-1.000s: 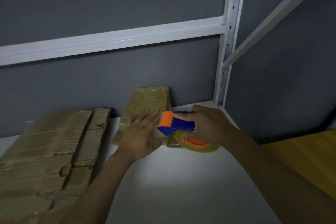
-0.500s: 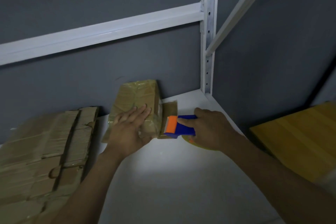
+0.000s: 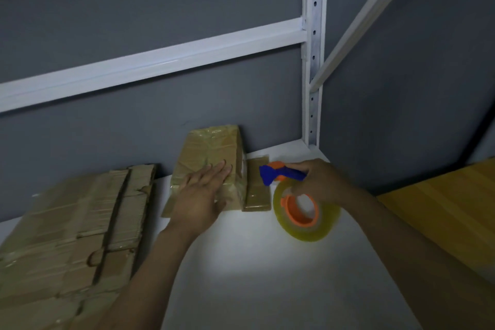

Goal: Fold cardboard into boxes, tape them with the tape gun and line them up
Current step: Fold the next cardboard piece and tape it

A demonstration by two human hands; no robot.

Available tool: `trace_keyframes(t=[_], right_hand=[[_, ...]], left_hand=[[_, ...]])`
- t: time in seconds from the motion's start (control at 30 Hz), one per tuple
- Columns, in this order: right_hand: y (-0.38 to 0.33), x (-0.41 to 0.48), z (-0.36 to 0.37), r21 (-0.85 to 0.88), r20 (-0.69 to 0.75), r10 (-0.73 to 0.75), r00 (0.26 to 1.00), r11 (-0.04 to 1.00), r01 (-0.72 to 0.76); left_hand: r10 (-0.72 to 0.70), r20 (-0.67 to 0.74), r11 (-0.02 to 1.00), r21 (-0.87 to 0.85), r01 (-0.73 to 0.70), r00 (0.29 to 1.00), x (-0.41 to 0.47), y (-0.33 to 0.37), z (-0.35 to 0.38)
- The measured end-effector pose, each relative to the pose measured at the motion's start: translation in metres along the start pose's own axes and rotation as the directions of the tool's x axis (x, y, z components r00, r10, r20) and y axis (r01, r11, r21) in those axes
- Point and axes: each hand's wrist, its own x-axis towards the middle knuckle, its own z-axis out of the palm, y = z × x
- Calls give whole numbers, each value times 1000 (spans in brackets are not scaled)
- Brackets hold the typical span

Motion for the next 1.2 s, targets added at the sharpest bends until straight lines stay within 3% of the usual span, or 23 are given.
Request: trace_keyframes(t=[0.07, 0.13, 0.2, 0.27, 0.33, 0.37, 0.43, 0.5, 0.63, 0.7, 0.77, 0.8, 0.83, 0.9, 0.97, 1.07, 1.2], right_hand=[[7, -5, -4, 308, 75, 45, 996, 949, -66], [11, -12, -5, 412, 150, 50, 987, 905, -109], [19, -13, -5, 412, 161, 120, 980, 894, -177], [25, -10, -2, 226, 99, 186, 977, 952, -205], [26, -1, 8, -56, -89, 149, 985, 986, -155], [18, 2, 16, -86, -202, 85, 976, 991, -104], [-10, 3, 35, 7, -319, 3, 948, 1000, 0], [-43, 2, 50, 165, -194, 19, 981, 986, 13], [-80, 12, 78, 585, 63, 207, 976, 785, -204], [-82, 14, 93, 740, 179, 293, 939, 588, -325], [-81, 14, 107, 832, 286, 284, 915, 400, -384], [-79, 16, 111, 823, 257, 267, 929, 443, -356], [-76, 19, 116, 752, 170, 263, 950, 588, -297], [-72, 25, 117, 546, -155, 188, 970, 834, -74], [-71, 29, 113, 500, -311, -32, 950, 845, 192], [-56, 36, 101, 378, -198, -384, 902, 819, 432], [-35, 51, 68, 24, 42, -533, 845, 846, 532]], left_hand=[[7, 8, 999, -35, -7, 1000, 4, 2, -2], [17, 42, 995, -99, -13, 999, 5, 6, -9], [6, 76, 970, -243, 12, 997, 5, 7, -17], [-30, 57, 932, -359, 49, 998, 4, 1, -25], [-54, -7, 965, -257, 50, 999, 5, -11, -26], [-51, -15, 986, -159, 48, 999, 5, -18, -25], [-70, 30, 996, -59, 72, 997, 4, -25, -21], [-89, 84, 992, -79, 96, 992, 3, -27, -19], [-90, 120, 990, -98, 102, 989, 0, -19, -23], [-96, 101, 989, -100, 106, 990, -2, -15, -22], [-106, 88, 989, -97, 114, 991, -4, -16, -21], [-109, 78, 990, -85, 116, 991, -4, -17, -21], [-114, 69, 990, -72, 119, 991, -4, -19, -21], [-116, 50, 991, -69, 119, 992, -4, -22, -19], [-107, 39, 991, -83, 110, 993, -3, -22, -17], [-75, 46, 979, -184, 82, 996, -6, -26, -24], [-106, 3, 835, -543, 90, 994, -18, -56, -42]])
